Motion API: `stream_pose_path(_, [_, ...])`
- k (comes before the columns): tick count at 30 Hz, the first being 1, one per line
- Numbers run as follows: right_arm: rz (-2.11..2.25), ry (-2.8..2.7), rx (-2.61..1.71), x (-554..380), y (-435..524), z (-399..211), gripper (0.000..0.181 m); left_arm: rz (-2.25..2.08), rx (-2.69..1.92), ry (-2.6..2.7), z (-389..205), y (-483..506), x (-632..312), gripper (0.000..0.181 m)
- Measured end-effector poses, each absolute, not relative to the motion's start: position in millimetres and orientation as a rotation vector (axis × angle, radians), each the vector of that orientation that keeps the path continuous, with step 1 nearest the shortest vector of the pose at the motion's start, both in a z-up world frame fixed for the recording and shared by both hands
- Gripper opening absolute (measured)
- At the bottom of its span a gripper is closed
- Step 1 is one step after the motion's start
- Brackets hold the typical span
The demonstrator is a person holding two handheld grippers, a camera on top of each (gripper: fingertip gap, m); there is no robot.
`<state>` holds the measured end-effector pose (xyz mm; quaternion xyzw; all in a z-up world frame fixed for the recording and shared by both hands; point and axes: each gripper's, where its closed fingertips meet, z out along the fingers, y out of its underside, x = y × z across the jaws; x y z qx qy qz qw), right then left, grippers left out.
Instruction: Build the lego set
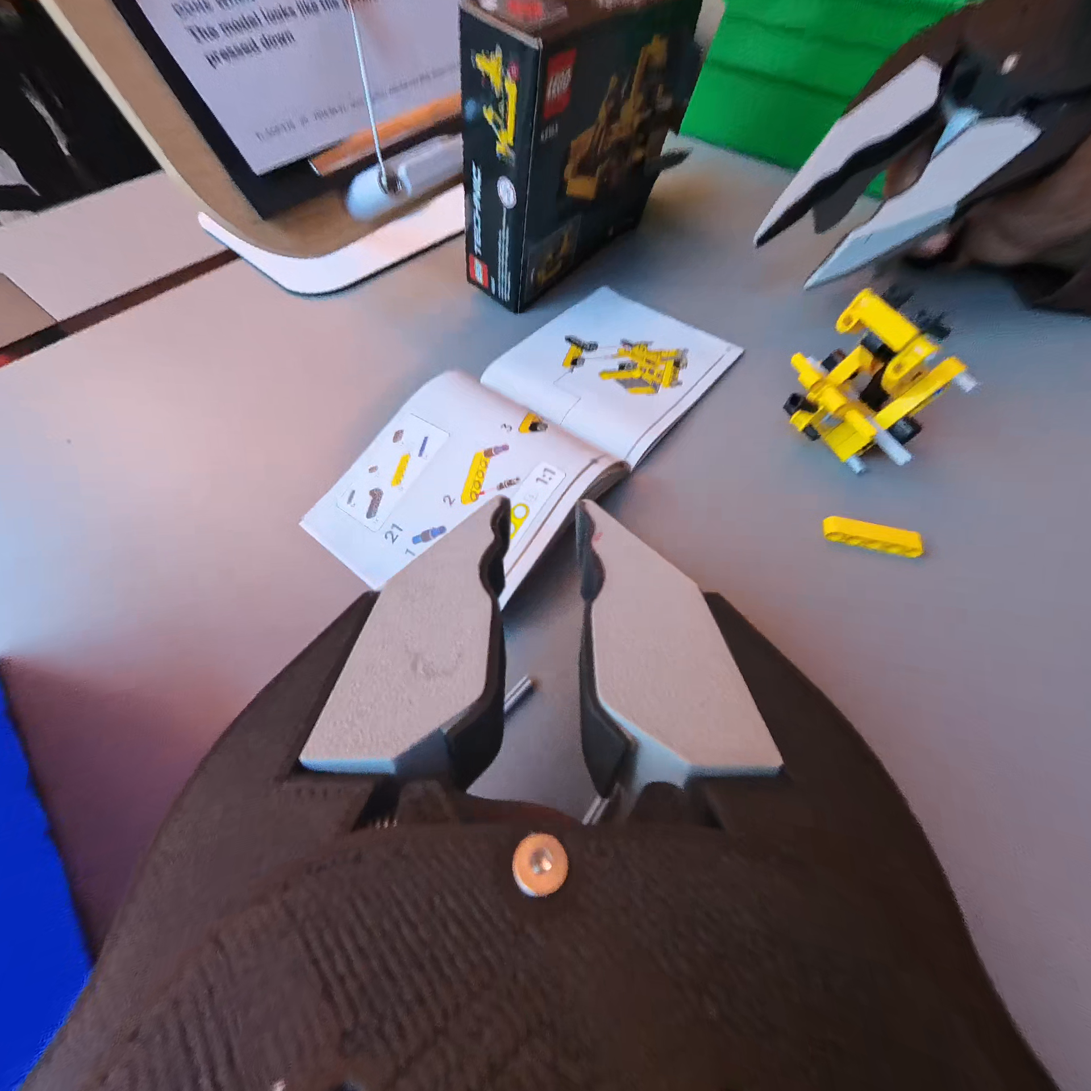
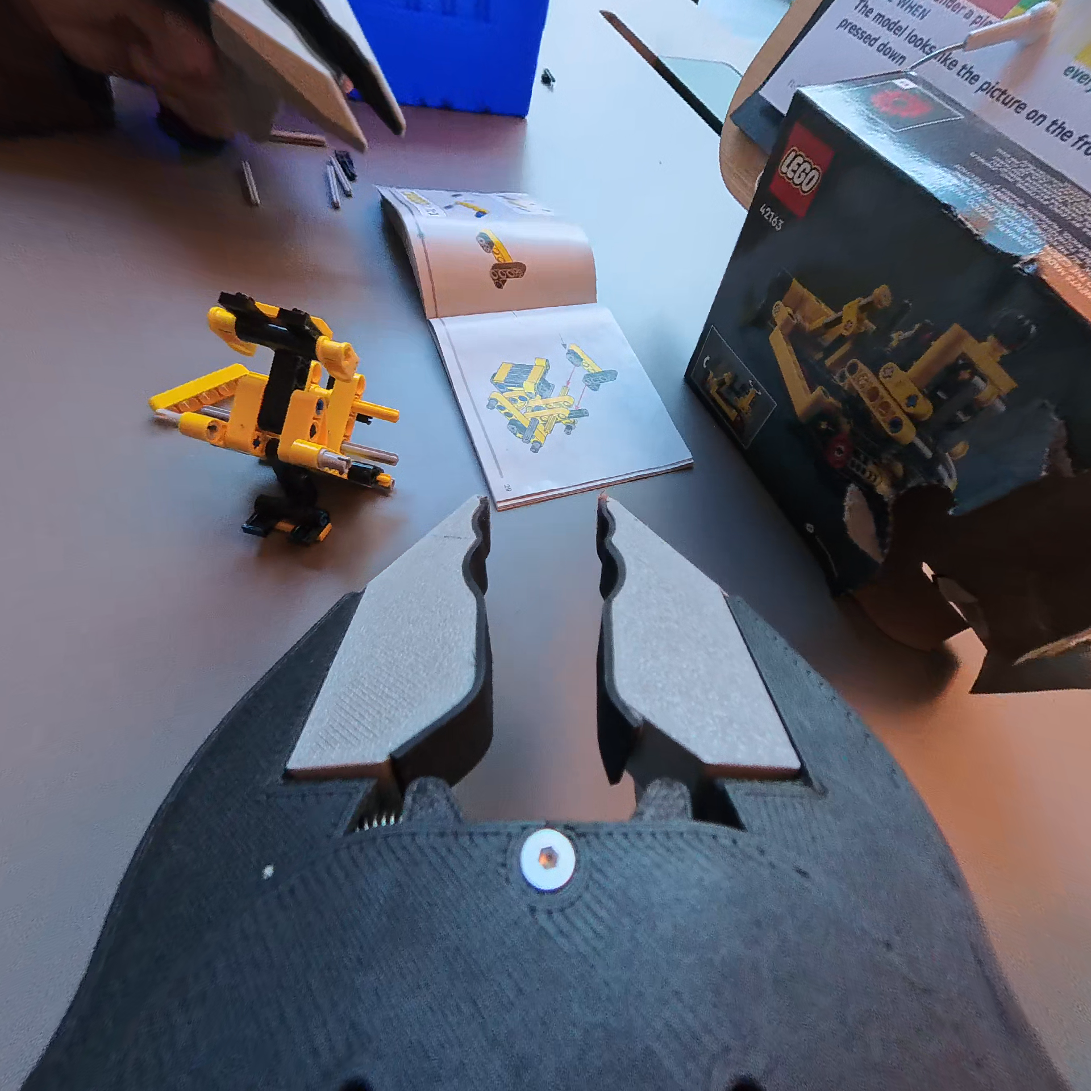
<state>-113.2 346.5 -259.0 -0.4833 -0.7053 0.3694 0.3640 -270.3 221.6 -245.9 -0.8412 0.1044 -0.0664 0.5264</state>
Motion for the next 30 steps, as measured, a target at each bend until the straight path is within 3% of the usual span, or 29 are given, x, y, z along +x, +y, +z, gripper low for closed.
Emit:
stream_pose_path(14, [1.054, -1.792, -1.344, -112, 352, -259, 0.048, -0.152, -2.052, 0.132, -251, 224, -285, 0.033])
stream_pose_path(20, [1.157, -1.789, -1.369, -111, 353, -255, 0.053, -0.141, -2.11, 0.211, -261, 225, -275, 0.051])
stream_pose_path(30, [1.221, -1.784, -1.35, -117, 355, -250, 0.052, -0.116, -2.131, 0.171, -264, 226, -281, 0.044])
